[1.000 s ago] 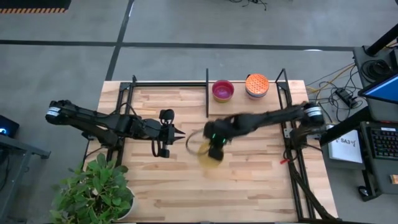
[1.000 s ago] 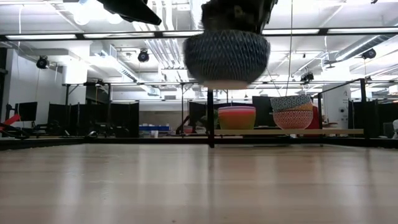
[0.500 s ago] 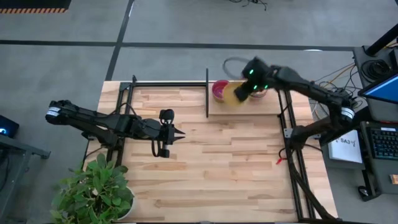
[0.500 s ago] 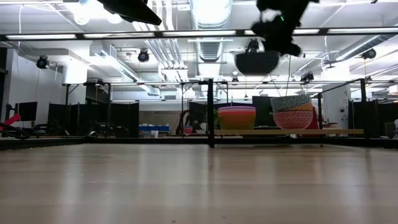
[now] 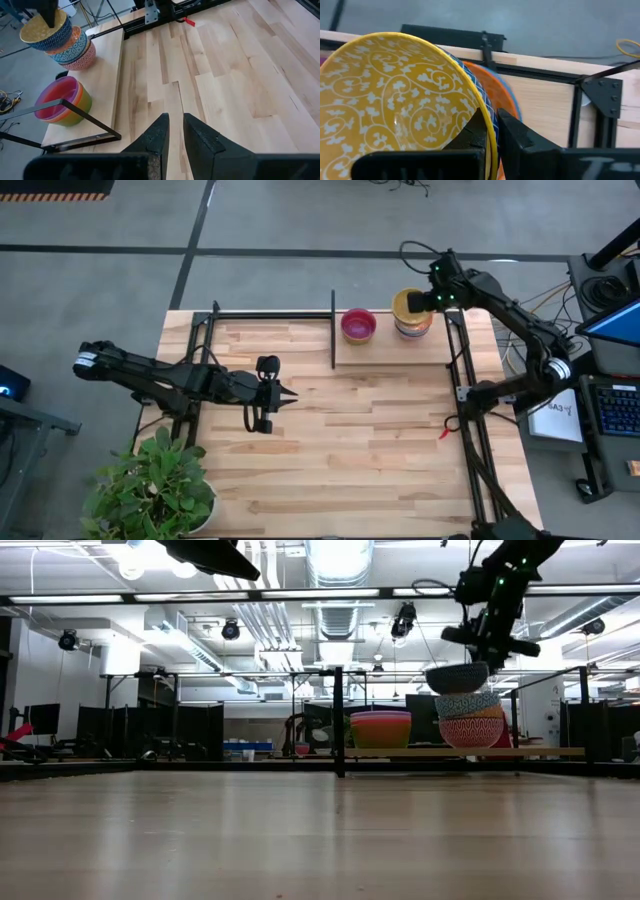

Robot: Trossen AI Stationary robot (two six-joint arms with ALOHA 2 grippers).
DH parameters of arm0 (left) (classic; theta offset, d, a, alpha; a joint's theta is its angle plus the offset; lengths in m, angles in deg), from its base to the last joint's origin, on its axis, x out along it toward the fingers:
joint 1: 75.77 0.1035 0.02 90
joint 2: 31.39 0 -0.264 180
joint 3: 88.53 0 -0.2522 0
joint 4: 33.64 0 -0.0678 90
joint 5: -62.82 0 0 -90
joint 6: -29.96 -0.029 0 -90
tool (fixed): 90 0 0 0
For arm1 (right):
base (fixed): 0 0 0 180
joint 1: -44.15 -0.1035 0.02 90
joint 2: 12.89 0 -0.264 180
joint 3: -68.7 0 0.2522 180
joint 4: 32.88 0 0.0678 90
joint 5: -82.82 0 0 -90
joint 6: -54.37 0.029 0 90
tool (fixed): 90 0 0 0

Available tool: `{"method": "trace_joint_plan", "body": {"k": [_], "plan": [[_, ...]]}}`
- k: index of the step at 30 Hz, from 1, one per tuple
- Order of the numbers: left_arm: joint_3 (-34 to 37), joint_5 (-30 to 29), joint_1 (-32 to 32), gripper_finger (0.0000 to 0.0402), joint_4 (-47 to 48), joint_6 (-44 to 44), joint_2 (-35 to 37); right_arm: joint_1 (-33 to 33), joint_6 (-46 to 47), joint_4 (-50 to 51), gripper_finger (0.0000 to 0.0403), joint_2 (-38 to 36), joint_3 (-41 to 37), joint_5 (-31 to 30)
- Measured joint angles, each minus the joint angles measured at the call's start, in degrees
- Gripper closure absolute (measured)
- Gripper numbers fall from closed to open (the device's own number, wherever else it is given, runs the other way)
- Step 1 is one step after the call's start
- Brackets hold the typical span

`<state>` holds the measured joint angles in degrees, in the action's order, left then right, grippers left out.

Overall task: Place and stack bowls onto a shelf
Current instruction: Stack the yellow patterned bowl on top of the orange patterned bowl on the shelf

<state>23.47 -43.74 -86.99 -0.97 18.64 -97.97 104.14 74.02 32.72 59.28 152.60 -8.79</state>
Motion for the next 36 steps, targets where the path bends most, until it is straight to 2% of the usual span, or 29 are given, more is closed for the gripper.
{"method": "trace_joint_plan", "body": {"k": [9,20,24,31,36], "plan": [[0.0,-0.01,0.0,0.0363,-0.01,-0.14,0.0,0.05,-0.16,-0.4,0.0351,3.76,-0.03,-2.69],[0.04,-0.01,0.0,0.0363,-0.01,-0.14,0.0,0.02,-0.28,-0.27,0.0253,3.93,0.65,-4.53],[0.04,-0.01,0.02,0.0363,-0.01,-0.14,0.0,0.1,-0.26,-0.33,0.0232,2.81,2.17,-4.87],[0.07,-0.01,0.0,0.0363,-0.01,-0.16,0.0,-0.43,-0.77,-1.47,0.0236,0.53,3.51,-4.6],[0.07,-0.01,0.01,0.0363,-0.01,-0.16,0.0,-1.99,-2.05,-6.8,0.0275,-0.14,2.17,-4.16]]}}
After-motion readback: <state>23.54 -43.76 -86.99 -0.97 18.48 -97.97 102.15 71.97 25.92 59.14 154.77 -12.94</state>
